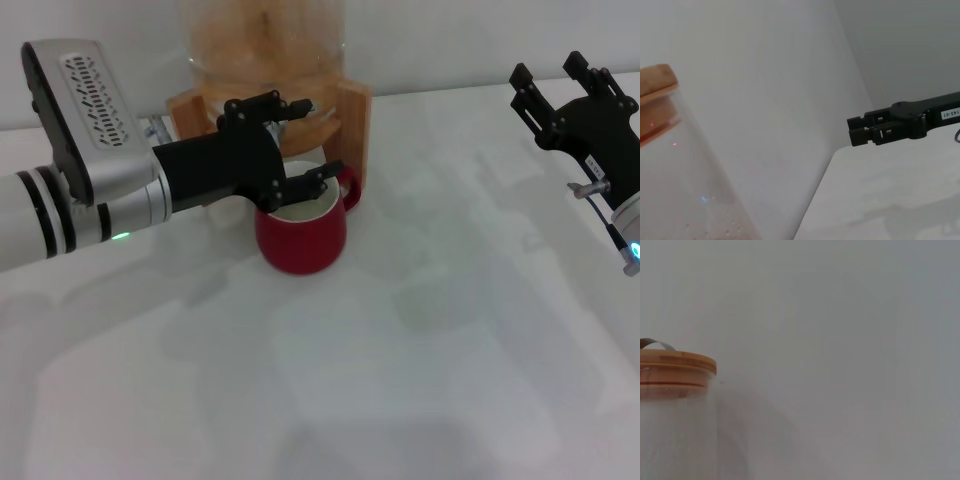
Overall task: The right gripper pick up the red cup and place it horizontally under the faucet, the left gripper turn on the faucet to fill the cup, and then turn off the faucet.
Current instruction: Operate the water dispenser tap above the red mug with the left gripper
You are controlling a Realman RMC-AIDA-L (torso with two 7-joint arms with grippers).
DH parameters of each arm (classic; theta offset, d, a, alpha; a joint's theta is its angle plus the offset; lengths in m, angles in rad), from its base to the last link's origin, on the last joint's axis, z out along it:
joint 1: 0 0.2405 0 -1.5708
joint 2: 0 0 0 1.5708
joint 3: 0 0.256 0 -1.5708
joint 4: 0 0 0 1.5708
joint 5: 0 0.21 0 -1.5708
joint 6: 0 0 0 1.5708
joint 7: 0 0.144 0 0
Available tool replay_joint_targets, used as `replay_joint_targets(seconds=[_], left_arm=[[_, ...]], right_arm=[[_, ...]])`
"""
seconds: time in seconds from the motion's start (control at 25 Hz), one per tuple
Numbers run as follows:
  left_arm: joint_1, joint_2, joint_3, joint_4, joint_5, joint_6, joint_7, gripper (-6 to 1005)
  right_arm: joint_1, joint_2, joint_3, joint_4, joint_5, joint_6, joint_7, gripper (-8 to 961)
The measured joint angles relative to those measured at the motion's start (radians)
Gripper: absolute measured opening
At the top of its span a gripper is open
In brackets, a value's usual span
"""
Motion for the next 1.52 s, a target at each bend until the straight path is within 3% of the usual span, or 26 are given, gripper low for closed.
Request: replay_joint_targets(seconds=[1.16, 1.32, 1.52], left_arm=[[0.019, -0.006, 0.003, 0.017, -0.01, 0.046, 0.001, 738], [0.065, -0.01, 0.009, 0.047, -0.027, 0.069, -0.005, 738], [0.192, -0.011, 0.093, 0.14, -0.151, 0.074, -0.006, 739]], right_arm=[[0.0, 0.0, 0.0, 0.001, 0.0, 0.0, 0.0, 705], [0.0, 0.0, 0.0, 0.002, 0.0, 0.0, 0.0, 705], [-0.007, 0.0, -0.005, 0.0, -0.004, 0.0, 0.0, 705]])
